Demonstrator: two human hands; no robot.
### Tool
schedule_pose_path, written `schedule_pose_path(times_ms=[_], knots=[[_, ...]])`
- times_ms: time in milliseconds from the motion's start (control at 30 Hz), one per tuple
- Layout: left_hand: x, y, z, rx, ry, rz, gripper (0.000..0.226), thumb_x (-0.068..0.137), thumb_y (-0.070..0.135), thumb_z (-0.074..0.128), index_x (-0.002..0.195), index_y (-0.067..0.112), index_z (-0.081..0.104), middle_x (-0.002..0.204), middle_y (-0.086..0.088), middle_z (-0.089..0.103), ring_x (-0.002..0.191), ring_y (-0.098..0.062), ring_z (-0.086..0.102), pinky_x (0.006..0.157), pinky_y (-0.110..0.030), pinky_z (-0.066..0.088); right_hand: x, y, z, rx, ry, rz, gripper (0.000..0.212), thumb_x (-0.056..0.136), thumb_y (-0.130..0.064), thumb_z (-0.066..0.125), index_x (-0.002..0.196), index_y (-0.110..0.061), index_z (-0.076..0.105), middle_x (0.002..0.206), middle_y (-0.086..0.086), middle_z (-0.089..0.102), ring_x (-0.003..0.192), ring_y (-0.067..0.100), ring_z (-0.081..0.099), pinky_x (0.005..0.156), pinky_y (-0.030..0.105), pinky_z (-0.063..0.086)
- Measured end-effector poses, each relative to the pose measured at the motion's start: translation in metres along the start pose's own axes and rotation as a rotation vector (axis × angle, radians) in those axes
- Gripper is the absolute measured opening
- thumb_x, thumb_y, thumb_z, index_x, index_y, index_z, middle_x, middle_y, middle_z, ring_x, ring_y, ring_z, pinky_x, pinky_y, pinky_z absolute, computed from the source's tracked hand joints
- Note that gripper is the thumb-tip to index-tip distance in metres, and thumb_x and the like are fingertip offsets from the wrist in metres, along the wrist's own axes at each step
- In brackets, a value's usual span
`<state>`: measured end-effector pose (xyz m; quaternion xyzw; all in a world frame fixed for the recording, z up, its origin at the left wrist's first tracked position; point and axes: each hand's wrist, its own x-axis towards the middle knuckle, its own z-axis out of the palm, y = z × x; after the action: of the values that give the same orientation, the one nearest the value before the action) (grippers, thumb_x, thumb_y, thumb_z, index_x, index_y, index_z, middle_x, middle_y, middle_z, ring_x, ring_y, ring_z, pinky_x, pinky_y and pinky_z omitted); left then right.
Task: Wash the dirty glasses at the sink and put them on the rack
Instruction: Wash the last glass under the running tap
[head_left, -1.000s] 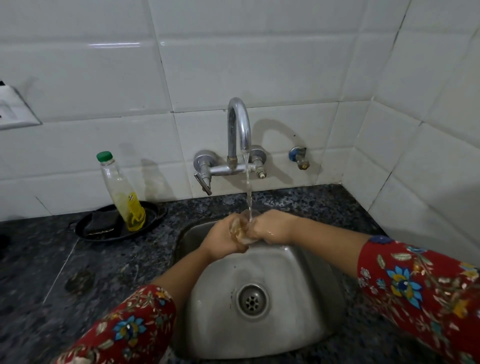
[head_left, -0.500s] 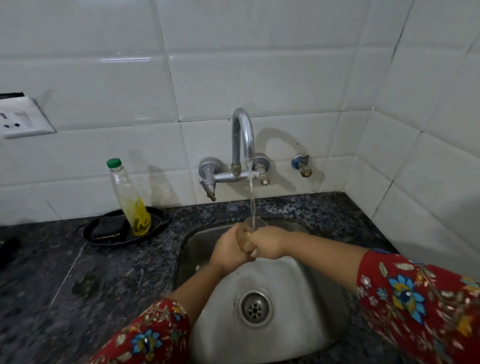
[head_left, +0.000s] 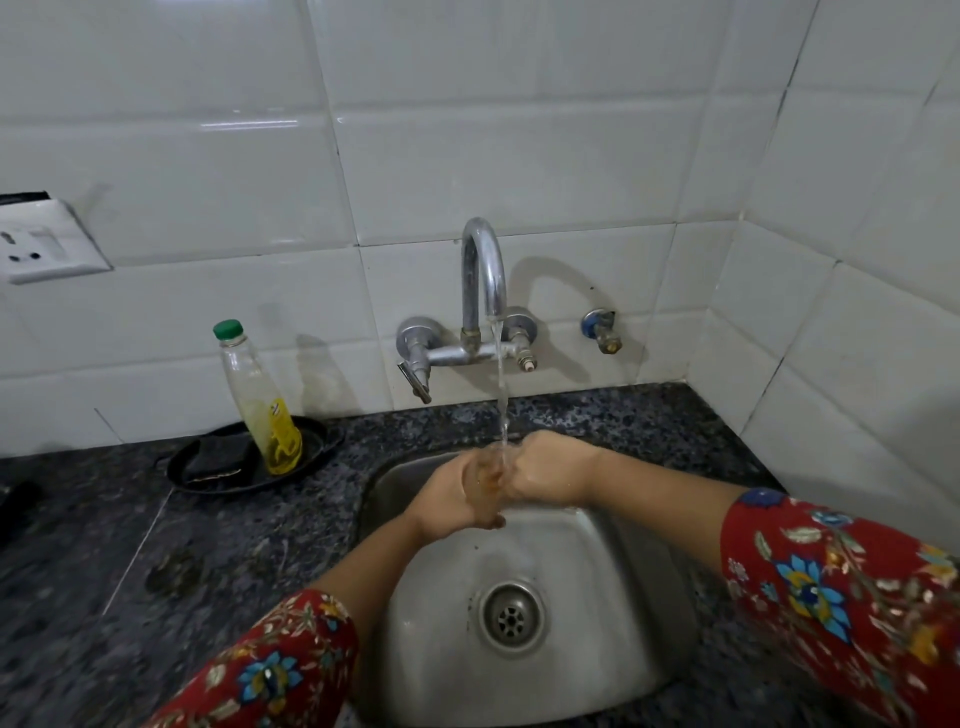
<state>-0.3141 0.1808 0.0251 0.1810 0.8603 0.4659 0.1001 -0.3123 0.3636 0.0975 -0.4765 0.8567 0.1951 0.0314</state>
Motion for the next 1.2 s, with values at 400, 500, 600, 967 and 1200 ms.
schedule_pose_path(times_ms=[400,500,600,967,1200], knots=[[-0.004,0.008,0.002,0.078,-0.043,0.007,0.08,0.057,0.017,0.089,0.129,0.022,0.055,0.123,0.012,0.059,0.114,-0.004,0.057,0.105,-0.024,0.044,-0.002,0.0,0.014,0.114,0.121,-0.022,0.023,0.086,-0.012,0.063,0.106,-0.02,0.068,0.11,0.003,0.068,0.1,0.024,0.064,0.082,0.033,0.055],[-0.007,0.008,0.015,0.098,0.157,-0.082,0.062,0.052,0.04,0.078,0.112,0.038,0.06,0.109,0.018,0.066,0.102,-0.002,0.063,0.094,-0.032,0.052,0.007,-0.019,0.01,0.211,-0.119,0.167,0.018,0.089,-0.012,0.053,0.104,-0.01,0.064,0.108,0.013,0.065,0.099,0.032,0.062,0.078,0.037,0.051],[-0.008,0.009,0.016,0.005,0.189,-0.075,0.061,0.057,0.031,0.082,0.113,0.036,0.059,0.11,0.017,0.067,0.104,-0.001,0.063,0.096,-0.031,0.051,0.007,-0.015,0.003,0.277,-0.091,0.153,0.021,0.089,-0.007,0.053,0.107,-0.008,0.063,0.107,0.012,0.065,0.097,0.03,0.063,0.081,0.038,0.051],[-0.011,0.012,0.016,-0.112,0.186,0.006,0.063,0.057,0.02,0.085,0.115,0.027,0.061,0.111,0.008,0.069,0.105,-0.005,0.065,0.095,-0.035,0.053,-0.001,-0.008,-0.004,0.143,-0.018,0.075,0.023,0.092,-0.009,0.05,0.112,-0.012,0.062,0.111,0.008,0.065,0.096,0.027,0.062,0.077,0.035,0.049],[-0.019,0.033,0.013,0.168,0.189,-0.08,0.048,0.063,0.028,0.075,0.108,0.034,0.059,0.105,0.014,0.065,0.1,-0.007,0.063,0.092,-0.032,0.052,0.017,-0.038,0.023,0.859,-0.024,0.43,0.025,0.085,0.001,0.048,0.089,-0.016,0.065,0.103,0.01,0.062,0.098,0.027,0.06,0.076,0.03,0.043]])
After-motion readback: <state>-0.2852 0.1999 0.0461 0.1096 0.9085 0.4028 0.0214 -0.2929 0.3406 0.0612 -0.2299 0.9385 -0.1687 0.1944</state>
